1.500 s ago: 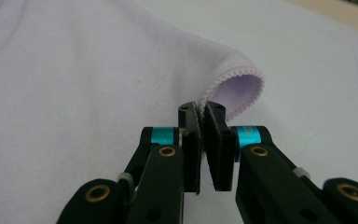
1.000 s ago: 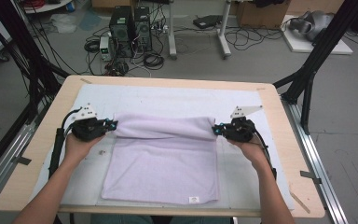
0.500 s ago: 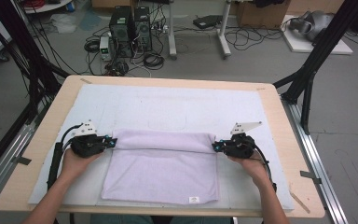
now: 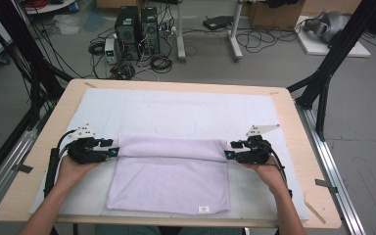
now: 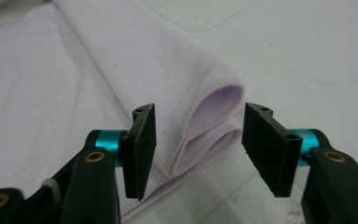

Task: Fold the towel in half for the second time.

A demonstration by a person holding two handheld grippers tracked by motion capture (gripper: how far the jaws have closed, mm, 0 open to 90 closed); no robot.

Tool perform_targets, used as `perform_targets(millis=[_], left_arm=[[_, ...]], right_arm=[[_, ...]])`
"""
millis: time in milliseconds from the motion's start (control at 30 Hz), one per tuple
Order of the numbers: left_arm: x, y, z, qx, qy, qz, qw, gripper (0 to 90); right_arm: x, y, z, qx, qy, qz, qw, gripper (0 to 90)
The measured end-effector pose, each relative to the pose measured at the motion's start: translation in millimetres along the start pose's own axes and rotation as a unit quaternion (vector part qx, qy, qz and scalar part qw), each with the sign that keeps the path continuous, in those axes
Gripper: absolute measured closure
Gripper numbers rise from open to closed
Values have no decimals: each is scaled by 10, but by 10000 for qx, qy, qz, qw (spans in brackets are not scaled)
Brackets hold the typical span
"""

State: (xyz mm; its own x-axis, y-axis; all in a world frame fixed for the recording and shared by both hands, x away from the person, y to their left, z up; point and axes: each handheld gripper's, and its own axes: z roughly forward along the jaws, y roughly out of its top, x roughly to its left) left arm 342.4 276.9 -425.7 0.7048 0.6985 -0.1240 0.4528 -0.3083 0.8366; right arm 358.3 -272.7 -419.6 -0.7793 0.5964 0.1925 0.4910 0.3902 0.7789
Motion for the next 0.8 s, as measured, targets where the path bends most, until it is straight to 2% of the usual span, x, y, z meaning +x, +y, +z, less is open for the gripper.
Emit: perform_targets(millis=[67,233,333,400,500,600,667,800], left_arm=[[17,56,-24,-49,57,-11,10000,441],[62,269,0,-131,103,-33,9999,363],[87,354,96,-52,50,-56,10000,343],[108,388,182,120,14,-52,9999,333],[113,414,287,209,-49,-54,9998,327],[109,398,384,323,-125,-29,9994,333],[120,369,448,502,-161,-19,9986,337],[142,329,518,599,-364,-40,9975,406]], right_arm=[[-18,77,-21,-78,-51,-23,10000,394],[-95,287,13,-54,-134,-13,9999,360],[-128,363,111,28,-83,0,10000,359],[-136,387,197,143,3,-1,9999,359],[-146,389,308,340,82,-10,9994,360],[-155,376,367,448,65,-31,9990,365],[-164,368,390,484,47,-13,9988,368],[-145,350,432,572,105,-47,9983,412]])
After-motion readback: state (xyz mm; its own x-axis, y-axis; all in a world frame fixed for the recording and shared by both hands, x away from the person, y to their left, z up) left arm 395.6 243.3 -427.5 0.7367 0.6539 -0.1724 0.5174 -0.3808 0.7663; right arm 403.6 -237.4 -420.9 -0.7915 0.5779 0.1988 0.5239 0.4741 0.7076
